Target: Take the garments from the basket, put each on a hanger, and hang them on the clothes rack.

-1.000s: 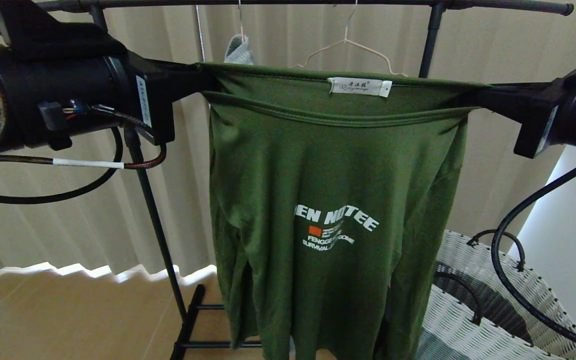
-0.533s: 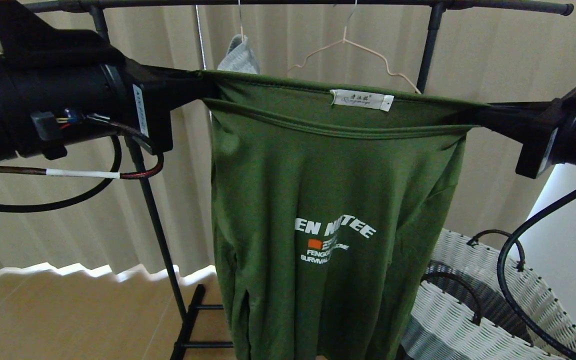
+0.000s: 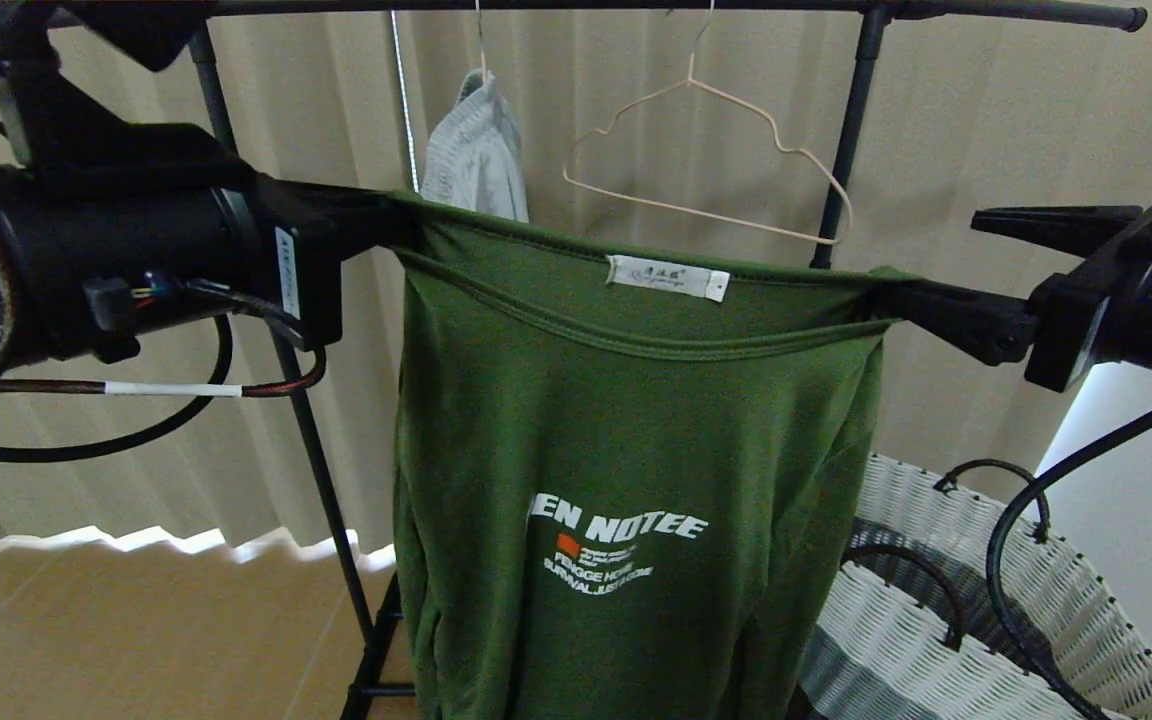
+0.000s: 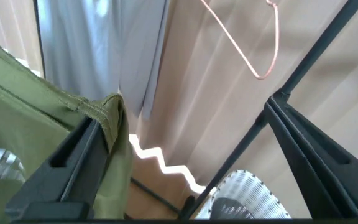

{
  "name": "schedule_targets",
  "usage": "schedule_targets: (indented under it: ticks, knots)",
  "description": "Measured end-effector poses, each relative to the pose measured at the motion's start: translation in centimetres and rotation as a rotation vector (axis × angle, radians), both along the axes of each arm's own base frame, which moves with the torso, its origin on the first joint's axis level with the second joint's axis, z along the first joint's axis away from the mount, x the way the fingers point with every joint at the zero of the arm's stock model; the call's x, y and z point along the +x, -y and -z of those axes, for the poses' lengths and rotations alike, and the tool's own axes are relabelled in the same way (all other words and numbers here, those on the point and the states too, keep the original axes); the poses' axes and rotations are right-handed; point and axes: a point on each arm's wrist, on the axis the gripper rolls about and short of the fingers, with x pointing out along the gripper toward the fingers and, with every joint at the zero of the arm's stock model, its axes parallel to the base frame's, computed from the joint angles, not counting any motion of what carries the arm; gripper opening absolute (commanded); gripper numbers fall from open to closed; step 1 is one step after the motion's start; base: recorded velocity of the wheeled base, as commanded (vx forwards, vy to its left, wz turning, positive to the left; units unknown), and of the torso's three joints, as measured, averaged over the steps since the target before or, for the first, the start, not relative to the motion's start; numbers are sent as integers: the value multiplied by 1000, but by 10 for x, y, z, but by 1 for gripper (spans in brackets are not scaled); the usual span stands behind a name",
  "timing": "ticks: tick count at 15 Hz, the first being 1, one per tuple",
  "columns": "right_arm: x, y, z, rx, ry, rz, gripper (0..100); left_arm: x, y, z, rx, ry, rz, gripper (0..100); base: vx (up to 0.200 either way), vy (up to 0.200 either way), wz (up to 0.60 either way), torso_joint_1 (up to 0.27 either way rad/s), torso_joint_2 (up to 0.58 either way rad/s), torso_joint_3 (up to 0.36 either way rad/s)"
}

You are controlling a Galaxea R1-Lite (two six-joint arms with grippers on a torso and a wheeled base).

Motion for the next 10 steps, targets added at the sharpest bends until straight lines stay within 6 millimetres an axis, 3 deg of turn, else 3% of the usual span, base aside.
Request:
schedule_targets:
  ticks: [10]
  knots:
    - [-15, 2, 11, 25, 24, -193, 100, 12, -20, 6, 21, -8, -114, 0, 0, 0, 0, 0, 0, 0]
